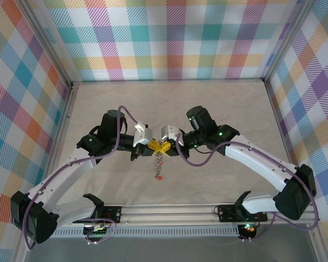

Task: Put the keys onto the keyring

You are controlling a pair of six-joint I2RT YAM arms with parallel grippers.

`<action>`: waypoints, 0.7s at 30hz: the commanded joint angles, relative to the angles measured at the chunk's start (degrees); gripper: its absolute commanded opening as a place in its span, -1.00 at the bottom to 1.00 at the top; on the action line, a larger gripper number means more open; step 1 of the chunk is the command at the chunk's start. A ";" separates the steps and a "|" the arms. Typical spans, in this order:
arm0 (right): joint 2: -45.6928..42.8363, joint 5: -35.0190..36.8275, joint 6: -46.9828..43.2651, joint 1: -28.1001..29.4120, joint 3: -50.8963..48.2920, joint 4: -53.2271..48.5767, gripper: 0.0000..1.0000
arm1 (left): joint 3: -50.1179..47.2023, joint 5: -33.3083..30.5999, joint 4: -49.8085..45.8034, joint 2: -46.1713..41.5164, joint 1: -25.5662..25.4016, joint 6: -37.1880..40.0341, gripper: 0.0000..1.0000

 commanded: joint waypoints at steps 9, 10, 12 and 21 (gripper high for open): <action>2.27 1.95 -3.10 -0.33 5.79 -7.98 -1.00 | 1.88 -5.59 -11.38 1.31 0.07 6.01 -1.00; 2.32 2.18 -2.74 -0.33 5.99 -8.02 -1.00 | 1.85 -5.43 -11.29 1.47 0.03 6.06 -1.00; 2.11 2.55 -1.90 -0.32 5.76 -7.08 -1.00 | 2.06 -5.22 -11.53 1.97 -0.01 6.01 -1.00; 0.55 4.27 0.46 -0.33 3.76 -2.60 -0.92 | 2.93 -4.42 -12.28 3.12 -0.87 5.69 -1.00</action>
